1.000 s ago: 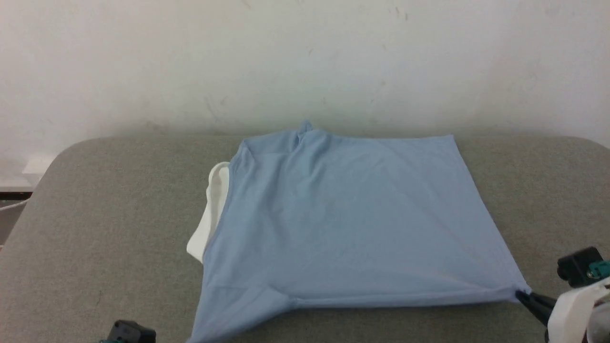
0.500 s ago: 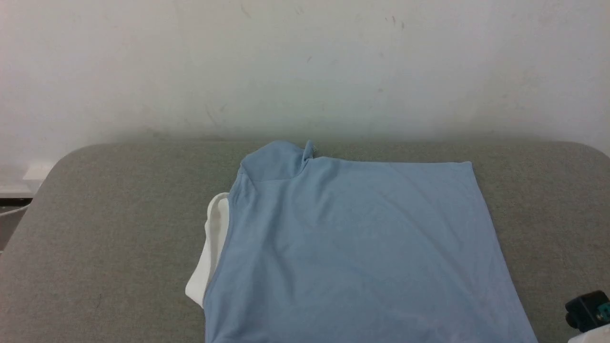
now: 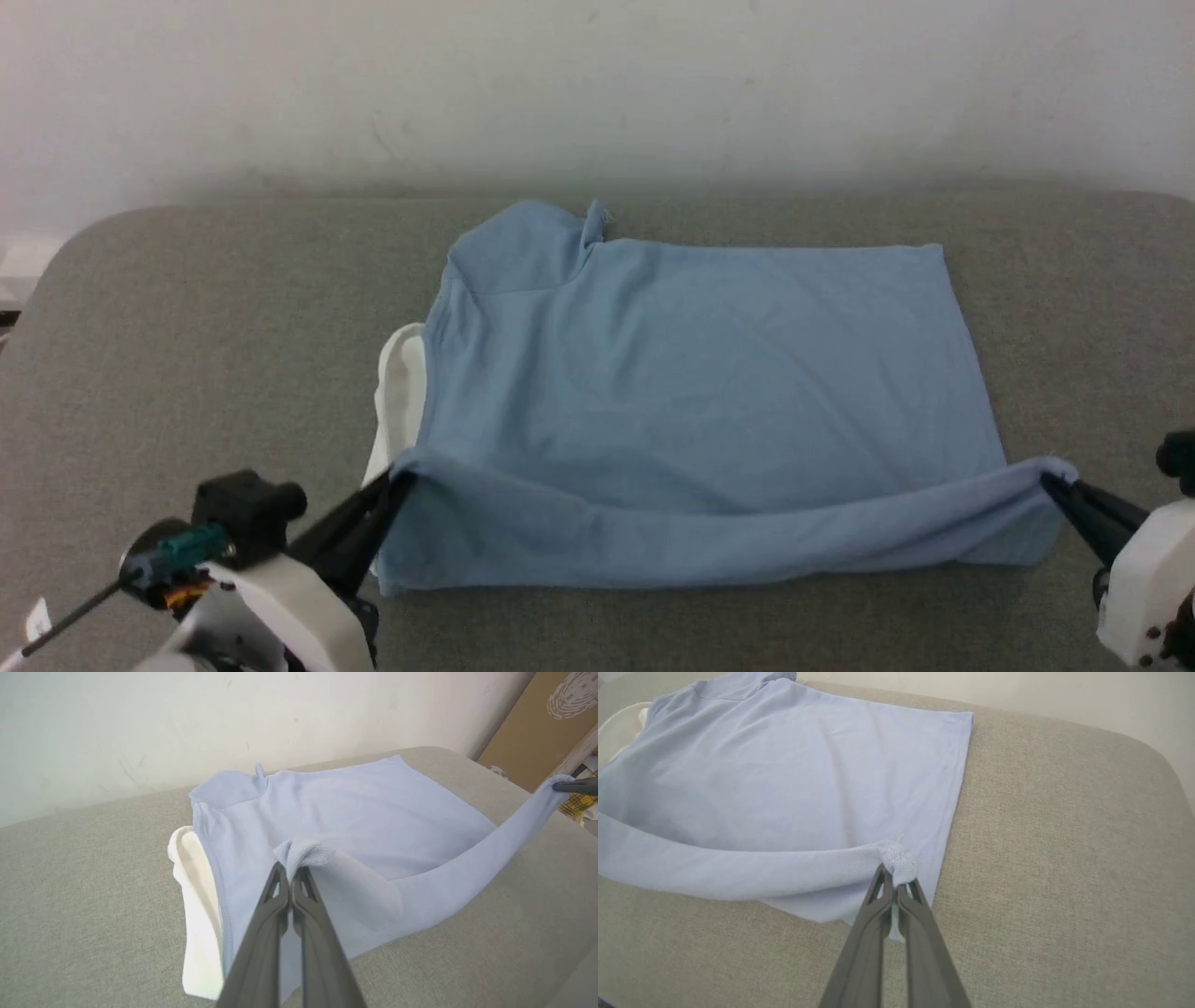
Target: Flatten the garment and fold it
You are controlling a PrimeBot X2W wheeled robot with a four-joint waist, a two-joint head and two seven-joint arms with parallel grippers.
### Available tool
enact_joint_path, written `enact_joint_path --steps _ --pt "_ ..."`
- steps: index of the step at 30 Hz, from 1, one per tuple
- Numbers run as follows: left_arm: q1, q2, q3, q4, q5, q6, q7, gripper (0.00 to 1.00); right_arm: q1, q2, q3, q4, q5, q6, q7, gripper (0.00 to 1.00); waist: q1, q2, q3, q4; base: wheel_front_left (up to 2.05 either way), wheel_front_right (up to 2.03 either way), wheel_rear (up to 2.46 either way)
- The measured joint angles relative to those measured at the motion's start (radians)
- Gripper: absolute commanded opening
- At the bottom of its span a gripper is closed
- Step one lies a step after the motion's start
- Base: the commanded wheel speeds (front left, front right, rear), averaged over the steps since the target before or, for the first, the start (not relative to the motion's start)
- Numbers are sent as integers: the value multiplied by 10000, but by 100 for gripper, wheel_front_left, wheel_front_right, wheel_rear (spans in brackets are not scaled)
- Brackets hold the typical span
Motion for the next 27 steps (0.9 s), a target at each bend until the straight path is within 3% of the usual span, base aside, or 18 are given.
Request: enact_joint_path --steps 7,20,21,22,23,24,27 --pt "-1610 -464 221 1530 309 4 -320 0 -1420 299 268 989 -466 0 -140 0 2 0 951 -50 0 0 0" --pt "-3353 -1235 -566 4721 947 -437 -265 0 -3356 639 1599 3333 -1427 2 -556 0 0 0 2060 -153 0 0 0" --pt "-3405 -1354 -585 4945 920 -449 -311 2 -3446 660 1707 3490 -1469 2 -663 0 0 0 2063 -147 0 0 0" --pt "-3460 -1461 -596 5158 917 -447 -387 35 -3528 688 1791 3659 -1478 2 -771 0 0 0 2044 -140 0 0 0" --pt "-3510 -1540 -608 5350 920 -447 -462 100 -3599 708 1864 3833 -1488 2 -871 8 0 0 2007 -134 0 0 0" --pt "-3548 -1630 -602 5517 909 -445 -545 100 -3636 736 1906 3985 -1501 2 -968 100 -1 0 1953 -126 0 0 0" --pt "-3574 -1848 -606 5848 844 -437 -734 100 -3668 803 2036 4265 -1661 2 -1214 100 -2 0 1739 -99 0 0 0"
